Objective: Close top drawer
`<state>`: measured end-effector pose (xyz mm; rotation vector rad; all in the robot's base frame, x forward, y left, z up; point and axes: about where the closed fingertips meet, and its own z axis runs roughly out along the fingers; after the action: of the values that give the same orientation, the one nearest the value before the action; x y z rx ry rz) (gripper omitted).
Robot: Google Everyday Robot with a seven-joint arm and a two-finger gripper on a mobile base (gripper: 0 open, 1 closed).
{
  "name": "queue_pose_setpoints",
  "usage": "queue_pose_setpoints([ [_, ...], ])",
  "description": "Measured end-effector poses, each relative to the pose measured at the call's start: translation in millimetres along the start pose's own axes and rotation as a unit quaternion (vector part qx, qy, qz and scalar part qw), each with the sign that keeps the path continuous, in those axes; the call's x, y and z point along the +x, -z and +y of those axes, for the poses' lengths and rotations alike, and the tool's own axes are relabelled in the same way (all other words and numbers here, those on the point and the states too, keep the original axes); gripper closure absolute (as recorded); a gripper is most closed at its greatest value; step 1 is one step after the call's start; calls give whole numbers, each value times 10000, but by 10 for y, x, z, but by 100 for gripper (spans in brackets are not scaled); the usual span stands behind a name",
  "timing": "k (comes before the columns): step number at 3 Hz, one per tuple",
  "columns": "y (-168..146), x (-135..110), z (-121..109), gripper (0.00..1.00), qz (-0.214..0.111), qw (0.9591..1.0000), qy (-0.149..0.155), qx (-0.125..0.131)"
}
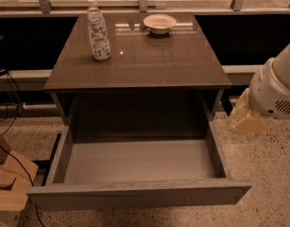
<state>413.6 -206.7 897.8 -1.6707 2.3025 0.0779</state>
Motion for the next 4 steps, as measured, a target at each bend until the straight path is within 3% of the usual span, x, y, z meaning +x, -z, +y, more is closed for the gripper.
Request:
queue_pose_setpoints([
  [2,-691,275,537,100,-169,9968,-239,-738],
  [4,-1360,490,1051,100,-462,9911,-538,-1131],
])
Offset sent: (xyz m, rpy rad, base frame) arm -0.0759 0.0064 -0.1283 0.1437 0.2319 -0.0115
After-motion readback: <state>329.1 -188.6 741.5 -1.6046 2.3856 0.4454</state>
